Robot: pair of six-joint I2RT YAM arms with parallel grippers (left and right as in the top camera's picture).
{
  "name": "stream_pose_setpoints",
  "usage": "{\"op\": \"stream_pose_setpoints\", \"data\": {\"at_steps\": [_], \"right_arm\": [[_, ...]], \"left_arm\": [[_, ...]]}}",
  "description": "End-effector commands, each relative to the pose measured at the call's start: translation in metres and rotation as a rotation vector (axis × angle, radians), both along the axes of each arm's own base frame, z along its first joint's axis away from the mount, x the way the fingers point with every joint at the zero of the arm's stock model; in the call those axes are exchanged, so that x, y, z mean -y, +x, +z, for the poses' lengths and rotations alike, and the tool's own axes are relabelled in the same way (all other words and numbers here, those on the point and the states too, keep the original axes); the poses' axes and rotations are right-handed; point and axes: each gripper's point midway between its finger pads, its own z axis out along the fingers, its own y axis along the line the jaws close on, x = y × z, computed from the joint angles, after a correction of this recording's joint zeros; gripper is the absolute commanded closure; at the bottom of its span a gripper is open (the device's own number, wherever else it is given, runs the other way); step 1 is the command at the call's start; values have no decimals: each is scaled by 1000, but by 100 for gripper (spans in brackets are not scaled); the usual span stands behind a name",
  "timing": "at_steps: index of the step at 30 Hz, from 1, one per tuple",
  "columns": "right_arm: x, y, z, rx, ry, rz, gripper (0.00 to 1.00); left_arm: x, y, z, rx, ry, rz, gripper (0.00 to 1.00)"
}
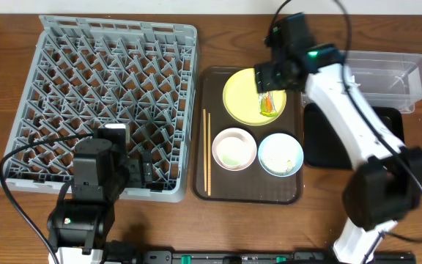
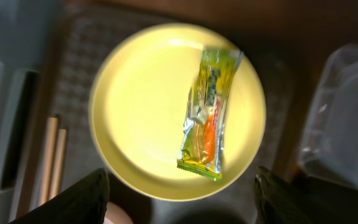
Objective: Sort waste into correct bins and load items into the dishwasher
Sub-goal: 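Carry the tissue right and drop it into the clear bin, then grasp the yellow snack wrapper and drop it into the clear bin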
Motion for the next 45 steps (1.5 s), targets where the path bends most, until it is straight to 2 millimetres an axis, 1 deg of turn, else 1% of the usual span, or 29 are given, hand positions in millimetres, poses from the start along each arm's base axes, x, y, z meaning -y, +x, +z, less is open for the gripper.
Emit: {"op": "stream_pose_setpoints", "data": {"at_steps": [1, 4, 6, 10, 12, 13, 14, 15, 16, 18, 19, 21, 24, 26, 28, 30, 31, 32, 33, 35, 36, 37, 40, 42, 45], "right_arm": [[4, -4, -46, -96, -62, -95, 29], [6, -6, -77, -164, -75, -160, 29], [6, -8, -93, -194, -84, -179, 28], [7, -9, -115, -227, -99, -185, 29], [6, -7, -122, -229, -99, -186, 31], [6, -6, -125, -229, -99, -186, 38], [5, -5, -126, -226, -97, -188, 53], [5, -4, -125, -224, -95, -190, 62], [5, -3, -123, -218, -89, -197, 78], [5, 0, -114, -201, -80, -201, 99], [6, 2, -109, -190, -75, -204, 99], [10, 6, -91, -158, -55, -220, 99], [19, 15, -56, -87, -11, -262, 99], [27, 22, -28, -26, 28, -301, 99], [41, 30, 4, 48, 67, -352, 99], [55, 36, 32, 118, 99, -390, 99], [66, 39, 46, 153, 112, -419, 99], [78, 40, 55, 177, 116, -467, 99], [95, 41, 63, 199, 120, -547, 99], [125, 41, 69, 213, 135, -707, 99], [141, 39, 67, 206, 148, -792, 99], [152, 37, 65, 194, 159, -858, 99], [187, 24, 50, 128, 199, -1091, 99], [206, 15, 41, 87, 215, -1217, 99], [223, 10, 33, 59, 213, -1288, 99]], "left_arm": [[-1, 2, 8, 16, -9, 15, 8], [-1, 0, 7, 5, -8, 15, 8], [-1, -2, 5, -1, -8, 15, 8], [-1, -2, 5, -3, -8, 15, 8], [-1, -2, 5, -3, -8, 15, 8], [-1, -2, 5, -3, -8, 15, 8], [-1, -2, 5, -3, -8, 15, 8], [-1, -2, 5, -3, -8, 15, 8], [-1, -2, 5, -3, -8, 15, 8], [-1, -2, 5, -3, -8, 15, 8], [-1, -2, 5, -3, -8, 15, 8], [-1, -2, 5, -3, -8, 15, 8], [-1, -2, 5, -3, -8, 15, 8], [-1, -2, 5, -3, -8, 15, 8], [-1, -2, 5, -3, -8, 15, 8], [-1, -2, 5, -3, -8, 15, 8], [-1, -2, 5, -3, -8, 15, 8], [-1, -2, 5, -3, -8, 15, 8], [-1, -2, 5, -3, -8, 15, 8], [-1, -2, 5, -3, -8, 15, 8], [-1, -2, 5, -3, -8, 15, 8], [-1, -2, 5, -3, -8, 15, 8], [-1, -3, 4, -7, -7, 15, 8], [-1, -3, 4, -9, -7, 15, 8], [-2, -3, 4, -10, -7, 14, 8]]}}
